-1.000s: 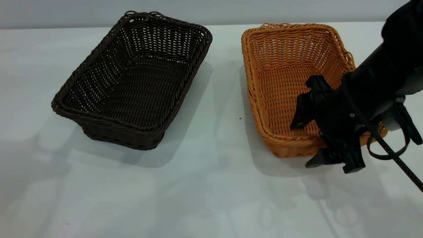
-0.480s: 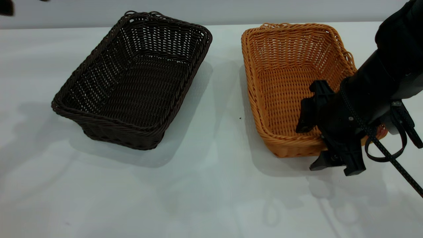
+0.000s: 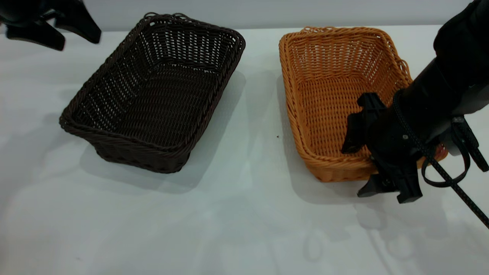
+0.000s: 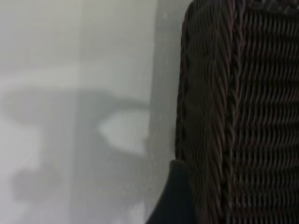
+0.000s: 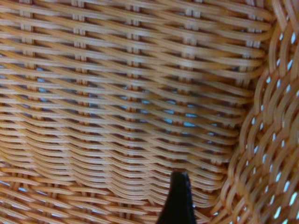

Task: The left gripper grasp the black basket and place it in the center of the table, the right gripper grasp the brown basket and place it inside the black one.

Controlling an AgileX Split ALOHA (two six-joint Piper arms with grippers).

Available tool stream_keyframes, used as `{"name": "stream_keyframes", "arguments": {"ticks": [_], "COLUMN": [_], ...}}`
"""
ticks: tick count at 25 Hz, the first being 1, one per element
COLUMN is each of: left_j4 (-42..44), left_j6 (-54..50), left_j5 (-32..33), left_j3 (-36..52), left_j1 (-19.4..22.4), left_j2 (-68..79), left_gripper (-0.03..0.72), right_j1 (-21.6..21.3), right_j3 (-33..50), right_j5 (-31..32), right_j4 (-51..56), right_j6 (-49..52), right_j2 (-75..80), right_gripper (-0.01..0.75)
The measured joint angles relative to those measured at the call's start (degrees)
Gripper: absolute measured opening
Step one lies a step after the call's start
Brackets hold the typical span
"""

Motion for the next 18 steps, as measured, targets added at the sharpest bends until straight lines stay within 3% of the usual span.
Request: {"name": "stream_keyframes", "arguments": {"ticks": [6, 18], "left_j4": [10.08, 12.25], "left_j6": [-8.31, -9.87], "left_j5": [1.54, -1.76], "left_j3": [-6.40, -12.92], "left_j1": [-3.36, -6.02], "left_j2": [5.43, 17.84], "left_gripper": [0.590, 0.576], "right_j1": [0.00, 0.00], "right_j3": [0.00, -0.04], "right_j5": [0.25, 0.72], "right_j4": [0.00, 0.00], "right_j6": [-0.11, -0.74], "right_j2": [0.00, 0.00], "right_gripper": [0.555, 0.535]}}
